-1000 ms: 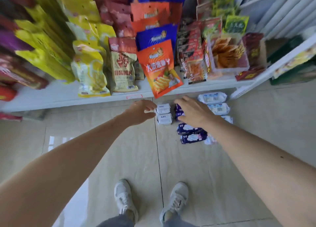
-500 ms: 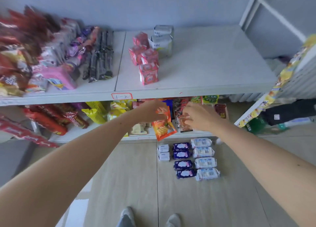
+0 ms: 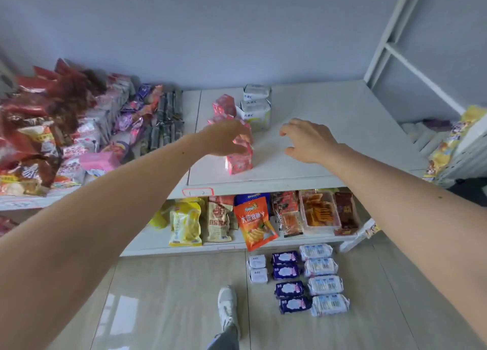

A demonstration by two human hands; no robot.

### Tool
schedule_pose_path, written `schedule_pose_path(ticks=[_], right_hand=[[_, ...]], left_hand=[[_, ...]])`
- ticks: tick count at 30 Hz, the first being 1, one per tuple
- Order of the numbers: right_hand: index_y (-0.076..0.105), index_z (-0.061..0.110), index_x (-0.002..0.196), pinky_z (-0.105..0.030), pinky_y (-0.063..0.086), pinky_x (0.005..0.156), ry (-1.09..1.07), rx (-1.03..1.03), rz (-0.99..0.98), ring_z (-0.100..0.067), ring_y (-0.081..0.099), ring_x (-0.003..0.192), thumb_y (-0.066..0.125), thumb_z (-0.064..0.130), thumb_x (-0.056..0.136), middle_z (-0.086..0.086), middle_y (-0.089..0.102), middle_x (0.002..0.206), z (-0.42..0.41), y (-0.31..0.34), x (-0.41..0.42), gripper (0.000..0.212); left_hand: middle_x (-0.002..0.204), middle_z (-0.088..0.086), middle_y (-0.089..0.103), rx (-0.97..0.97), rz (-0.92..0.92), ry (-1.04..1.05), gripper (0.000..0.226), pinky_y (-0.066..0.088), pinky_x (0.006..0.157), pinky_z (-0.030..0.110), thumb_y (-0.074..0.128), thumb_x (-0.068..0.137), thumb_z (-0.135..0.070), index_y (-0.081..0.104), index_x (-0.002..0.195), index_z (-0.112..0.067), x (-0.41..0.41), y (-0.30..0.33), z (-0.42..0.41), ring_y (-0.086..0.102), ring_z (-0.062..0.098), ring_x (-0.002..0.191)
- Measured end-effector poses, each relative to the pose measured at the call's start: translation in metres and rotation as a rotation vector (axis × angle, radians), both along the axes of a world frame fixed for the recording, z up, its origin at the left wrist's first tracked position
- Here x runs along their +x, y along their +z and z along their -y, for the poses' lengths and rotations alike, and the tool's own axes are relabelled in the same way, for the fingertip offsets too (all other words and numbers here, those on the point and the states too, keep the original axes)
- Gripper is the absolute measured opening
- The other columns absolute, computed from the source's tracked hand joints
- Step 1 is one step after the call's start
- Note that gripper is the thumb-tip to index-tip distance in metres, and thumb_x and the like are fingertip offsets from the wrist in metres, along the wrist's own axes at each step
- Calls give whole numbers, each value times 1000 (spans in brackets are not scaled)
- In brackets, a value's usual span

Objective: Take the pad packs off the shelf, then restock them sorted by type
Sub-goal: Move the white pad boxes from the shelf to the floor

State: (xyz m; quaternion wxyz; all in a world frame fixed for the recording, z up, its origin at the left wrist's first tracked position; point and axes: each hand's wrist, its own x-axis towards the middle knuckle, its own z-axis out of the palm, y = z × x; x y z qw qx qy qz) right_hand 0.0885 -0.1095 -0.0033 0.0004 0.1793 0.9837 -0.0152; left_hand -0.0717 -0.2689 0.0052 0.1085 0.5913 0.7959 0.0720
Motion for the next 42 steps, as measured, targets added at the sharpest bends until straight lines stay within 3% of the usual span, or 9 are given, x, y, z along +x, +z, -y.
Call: schedule_pose_path(ticks=[5, 10, 18, 20, 26, 32, 36, 39, 42], right_hand=[[46, 17, 128, -38, 43, 82, -65, -18, -39, -29, 49, 119, 61, 20, 84, -6, 47, 128, -23, -3, -66, 47], [39, 16, 134, -39, 42, 90, -134, -23, 4, -30, 43, 122, 67, 26, 83, -3, 38, 139, -47, -17, -123, 60], [23, 35, 146, -40, 29, 103, -129, 20, 156, -26, 33, 131, 68, 36, 82, 9, 21, 153, -80, -44, -190, 78], [22, 37, 146, -41, 33, 104, -117, -19, 182, -26, 36, 129, 72, 36, 79, 8, 22, 151, -84, -51, -201, 84], [29, 32, 144, -37, 44, 92, -128, -53, 162, -26, 42, 122, 76, 30, 76, 2, 34, 141, -100, -59, -192, 83], [34, 35, 139, -33, 42, 78, -190, -82, 213, -23, 46, 120, 83, 31, 65, 2, 41, 129, -125, -49, -156, 88], [32, 36, 139, -30, 37, 75, -209, -138, 156, -22, 47, 118, 84, 30, 62, 2, 40, 129, -134, -59, -142, 93], [31, 34, 140, -31, 39, 76, -205, -186, 111, -22, 49, 117, 81, 27, 66, 1, 40, 129, -138, -67, -139, 89], [33, 29, 139, -32, 41, 74, -221, -214, 98, -26, 52, 112, 80, 23, 70, -4, 41, 126, -140, -70, -135, 85]], left_hand=[[117, 3, 59, -13, -120, 6, 35, 38, 100, 35, 63, 85, -33, 61, 118, -23, -79, 5, -45, 51, 23, 116], [133, 0, 49, -68, -193, -22, 46, 38, 104, 44, 63, 84, -35, 52, 128, -27, -139, 1, -84, 42, 21, 128], [142, -4, 41, -132, -260, -52, 47, 36, 106, 44, 57, 89, -32, 46, 134, -28, -195, -1, -122, 36, 18, 133], [142, -4, 41, -139, -263, -49, 47, 37, 104, 43, 57, 88, -33, 46, 134, -28, -205, -3, -128, 37, 18, 131], [143, -1, 39, -191, -302, -90, 50, 37, 104, 45, 59, 90, -30, 43, 137, -27, -215, -16, -158, 37, 22, 132], [157, 6, 15, -242, -321, -56, 72, 35, 105, 52, 57, 92, -29, 15, 150, -22, -208, -33, -197, 26, 30, 139], [160, 2, 6, -250, -301, -54, 83, 34, 106, 52, 59, 91, -29, 2, 151, -24, -204, -46, -219, 23, 30, 141], [157, 6, 17, -277, -288, -56, 86, 38, 102, 52, 62, 89, -31, 3, 151, -25, -205, -55, -228, 30, 32, 137], [140, 13, 37, -267, -275, -53, 74, 43, 95, 49, 63, 87, -30, 19, 147, -26, -204, -61, -231, 43, 34, 123]])
